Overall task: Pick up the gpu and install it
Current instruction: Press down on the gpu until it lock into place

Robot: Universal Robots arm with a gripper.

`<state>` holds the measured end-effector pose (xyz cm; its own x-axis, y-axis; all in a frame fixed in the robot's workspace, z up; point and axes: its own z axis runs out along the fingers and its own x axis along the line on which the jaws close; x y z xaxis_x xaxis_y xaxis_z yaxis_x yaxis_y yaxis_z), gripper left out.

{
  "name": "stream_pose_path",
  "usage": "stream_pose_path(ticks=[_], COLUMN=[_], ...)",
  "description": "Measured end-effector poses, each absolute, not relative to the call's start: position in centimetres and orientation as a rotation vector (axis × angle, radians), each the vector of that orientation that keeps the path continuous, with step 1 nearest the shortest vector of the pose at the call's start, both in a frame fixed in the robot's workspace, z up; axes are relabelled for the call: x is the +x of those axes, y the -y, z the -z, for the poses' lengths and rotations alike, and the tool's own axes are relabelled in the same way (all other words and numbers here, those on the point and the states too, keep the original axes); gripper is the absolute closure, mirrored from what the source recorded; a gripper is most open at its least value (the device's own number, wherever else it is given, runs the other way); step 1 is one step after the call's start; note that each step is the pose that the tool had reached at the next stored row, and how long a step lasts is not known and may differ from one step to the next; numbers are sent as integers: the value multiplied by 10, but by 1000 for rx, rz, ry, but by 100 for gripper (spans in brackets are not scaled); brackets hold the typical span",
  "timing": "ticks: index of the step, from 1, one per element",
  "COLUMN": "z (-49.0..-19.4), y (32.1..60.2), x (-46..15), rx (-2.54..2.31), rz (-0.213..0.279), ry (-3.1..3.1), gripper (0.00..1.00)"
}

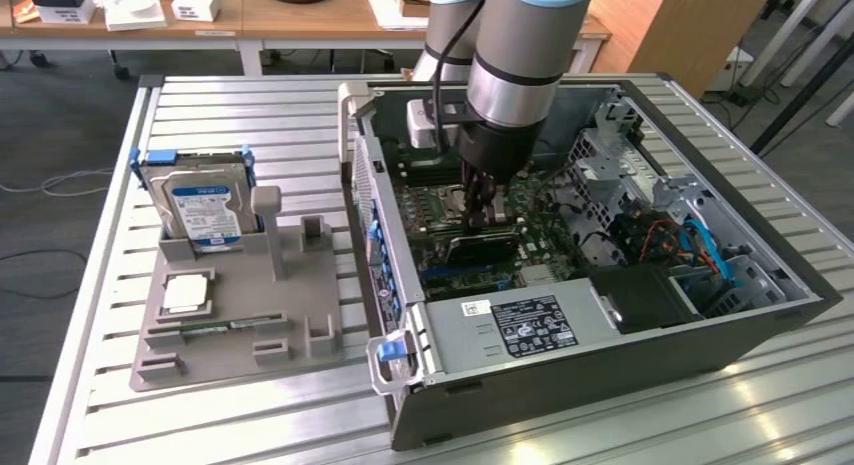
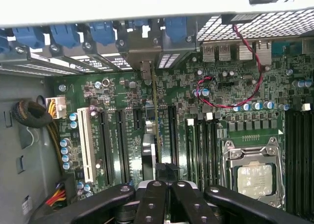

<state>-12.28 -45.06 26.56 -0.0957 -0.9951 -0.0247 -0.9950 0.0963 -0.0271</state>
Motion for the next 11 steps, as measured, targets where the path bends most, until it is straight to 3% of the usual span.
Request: stream_pose_path(ticks=[11], z=[-265], y=[451], x=[-123], rx=[-2087], rz=[5], ry=[-2298], gripper=[89])
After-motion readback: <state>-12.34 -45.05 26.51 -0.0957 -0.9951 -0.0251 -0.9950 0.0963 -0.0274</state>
